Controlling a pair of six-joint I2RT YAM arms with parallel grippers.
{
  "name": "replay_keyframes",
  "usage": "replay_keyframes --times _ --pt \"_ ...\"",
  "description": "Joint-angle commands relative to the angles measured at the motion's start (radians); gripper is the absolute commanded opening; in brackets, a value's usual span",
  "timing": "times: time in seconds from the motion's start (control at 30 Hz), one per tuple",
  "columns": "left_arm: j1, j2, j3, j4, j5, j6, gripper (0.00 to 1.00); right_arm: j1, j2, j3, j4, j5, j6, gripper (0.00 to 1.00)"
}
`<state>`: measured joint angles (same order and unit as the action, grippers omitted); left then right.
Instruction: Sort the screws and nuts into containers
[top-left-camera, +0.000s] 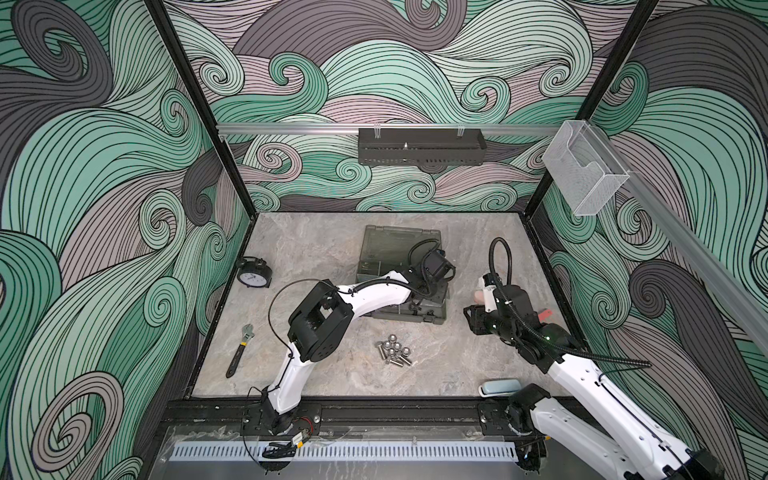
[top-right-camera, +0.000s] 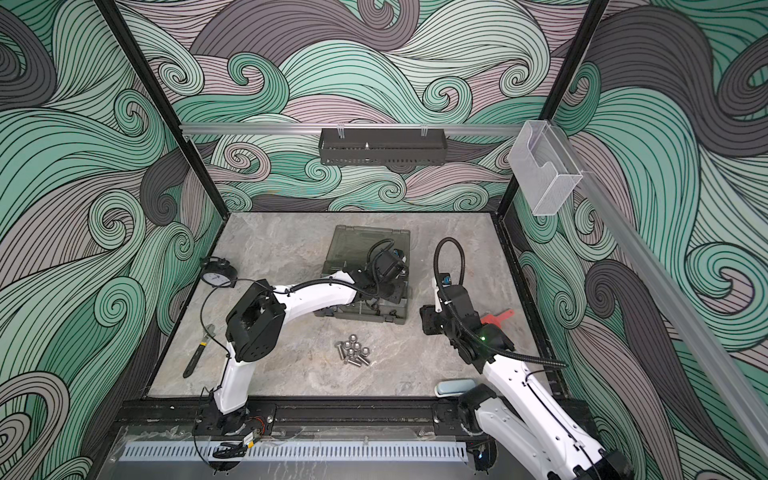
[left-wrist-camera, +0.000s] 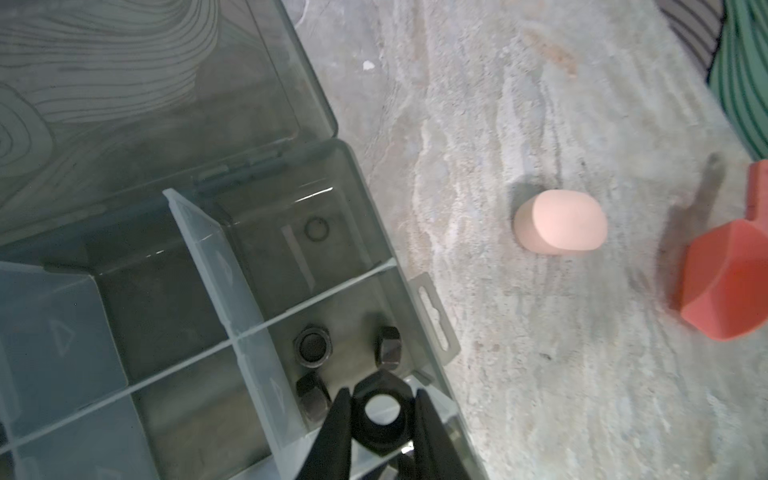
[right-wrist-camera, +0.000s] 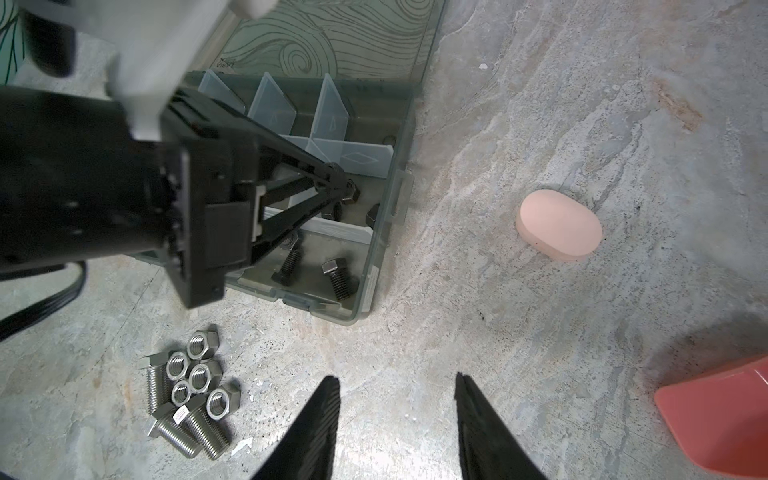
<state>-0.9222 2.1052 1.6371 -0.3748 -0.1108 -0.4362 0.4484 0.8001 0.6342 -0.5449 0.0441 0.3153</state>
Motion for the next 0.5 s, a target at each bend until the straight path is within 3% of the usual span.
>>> replay_keyframes --times 0.0,0.17,0.47 --pt "0.015 0.018 0.043 -0.033 0.019 0.002 0.23 -0.006 -0.009 -0.011 -0.022 -0.017 0.011 0.47" --pt "0.036 0.023 0.043 -0.004 0.088 0.01 0.34 -0.006 -0.001 -0.009 -0.024 -0.023 0.011 0.47" --pt "0.037 -0.043 -0.005 0.011 0.083 -0.005 0.38 -0.007 -0.004 -0.014 -0.025 -0.025 0.017 0.47"
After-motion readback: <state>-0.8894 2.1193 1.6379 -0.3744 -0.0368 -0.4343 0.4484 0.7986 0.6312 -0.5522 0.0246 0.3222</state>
